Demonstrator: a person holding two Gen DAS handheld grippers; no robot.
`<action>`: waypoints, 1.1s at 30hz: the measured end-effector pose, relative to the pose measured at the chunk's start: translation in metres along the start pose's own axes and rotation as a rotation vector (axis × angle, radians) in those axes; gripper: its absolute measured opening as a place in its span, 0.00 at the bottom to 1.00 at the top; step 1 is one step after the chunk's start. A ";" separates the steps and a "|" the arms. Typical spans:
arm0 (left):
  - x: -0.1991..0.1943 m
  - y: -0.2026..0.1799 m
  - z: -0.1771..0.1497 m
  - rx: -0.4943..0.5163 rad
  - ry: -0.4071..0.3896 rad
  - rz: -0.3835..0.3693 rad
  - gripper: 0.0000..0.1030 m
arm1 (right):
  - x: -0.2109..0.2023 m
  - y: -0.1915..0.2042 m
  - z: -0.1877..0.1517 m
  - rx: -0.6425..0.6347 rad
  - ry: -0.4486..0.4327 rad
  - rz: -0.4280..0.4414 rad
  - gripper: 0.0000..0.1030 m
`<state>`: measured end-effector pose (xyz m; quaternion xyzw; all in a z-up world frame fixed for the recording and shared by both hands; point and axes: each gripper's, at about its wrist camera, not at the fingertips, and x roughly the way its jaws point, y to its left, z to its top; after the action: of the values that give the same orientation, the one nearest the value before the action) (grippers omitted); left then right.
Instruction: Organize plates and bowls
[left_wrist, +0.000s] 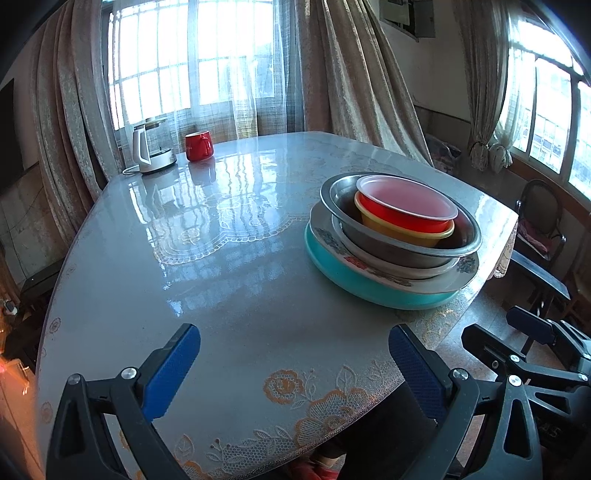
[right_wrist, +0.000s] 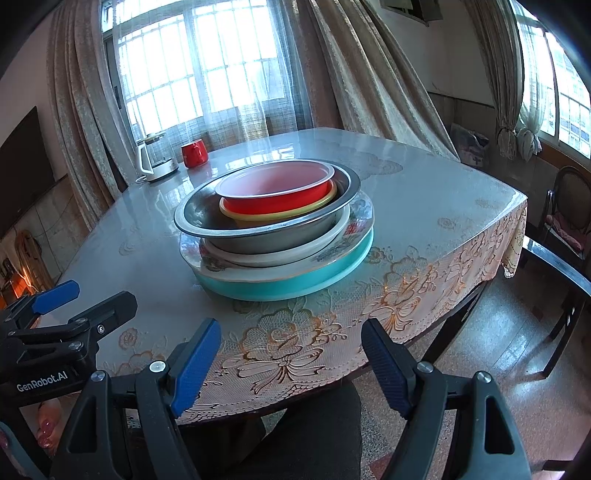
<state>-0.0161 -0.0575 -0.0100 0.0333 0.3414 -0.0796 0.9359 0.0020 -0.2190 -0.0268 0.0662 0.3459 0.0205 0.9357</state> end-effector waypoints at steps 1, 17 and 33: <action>-0.001 -0.001 0.000 0.004 -0.002 0.007 1.00 | 0.000 0.000 0.000 0.001 0.000 -0.001 0.77; 0.001 -0.001 -0.001 0.011 0.004 0.020 1.00 | 0.003 -0.002 -0.002 0.011 0.012 -0.001 0.77; -0.001 -0.005 -0.002 0.017 -0.001 0.005 1.00 | 0.004 -0.003 -0.002 0.015 0.016 0.001 0.77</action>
<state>-0.0186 -0.0622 -0.0109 0.0418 0.3400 -0.0803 0.9361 0.0036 -0.2212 -0.0313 0.0732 0.3535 0.0190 0.9324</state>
